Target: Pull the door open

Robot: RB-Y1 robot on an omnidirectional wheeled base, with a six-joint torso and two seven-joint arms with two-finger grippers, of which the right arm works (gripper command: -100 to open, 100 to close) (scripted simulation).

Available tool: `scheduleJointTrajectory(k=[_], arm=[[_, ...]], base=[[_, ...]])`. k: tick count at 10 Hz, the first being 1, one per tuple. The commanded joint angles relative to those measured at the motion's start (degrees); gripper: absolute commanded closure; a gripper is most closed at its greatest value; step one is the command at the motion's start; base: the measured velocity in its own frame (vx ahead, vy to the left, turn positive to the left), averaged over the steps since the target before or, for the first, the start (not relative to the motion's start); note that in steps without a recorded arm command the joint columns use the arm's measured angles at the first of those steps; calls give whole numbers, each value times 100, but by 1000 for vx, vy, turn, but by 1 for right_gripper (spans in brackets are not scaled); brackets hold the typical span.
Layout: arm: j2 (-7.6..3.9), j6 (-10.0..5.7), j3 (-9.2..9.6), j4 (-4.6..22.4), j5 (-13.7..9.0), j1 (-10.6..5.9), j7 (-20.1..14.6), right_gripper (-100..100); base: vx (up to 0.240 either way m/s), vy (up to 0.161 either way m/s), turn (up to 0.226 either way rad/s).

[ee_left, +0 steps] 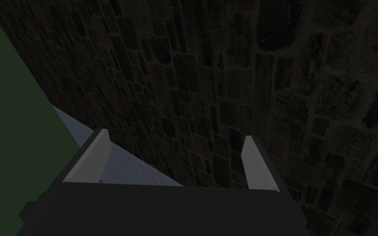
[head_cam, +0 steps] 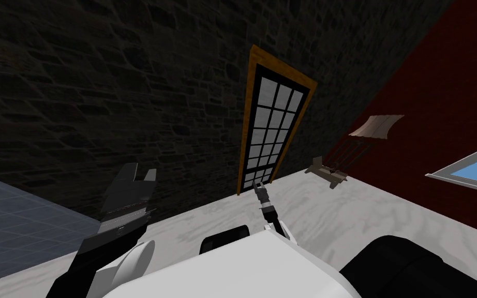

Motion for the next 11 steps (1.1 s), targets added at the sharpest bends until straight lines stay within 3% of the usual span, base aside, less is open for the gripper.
scheduleJointTrajectory(k=[1, 11], arm=[[-11, -59, -19, 216, 14, -68, 182, -100], [-70, -339, -88, 1232, 116, -228, 1242, -100]], base=[[88, -37, 64], [95, -45, 65]])
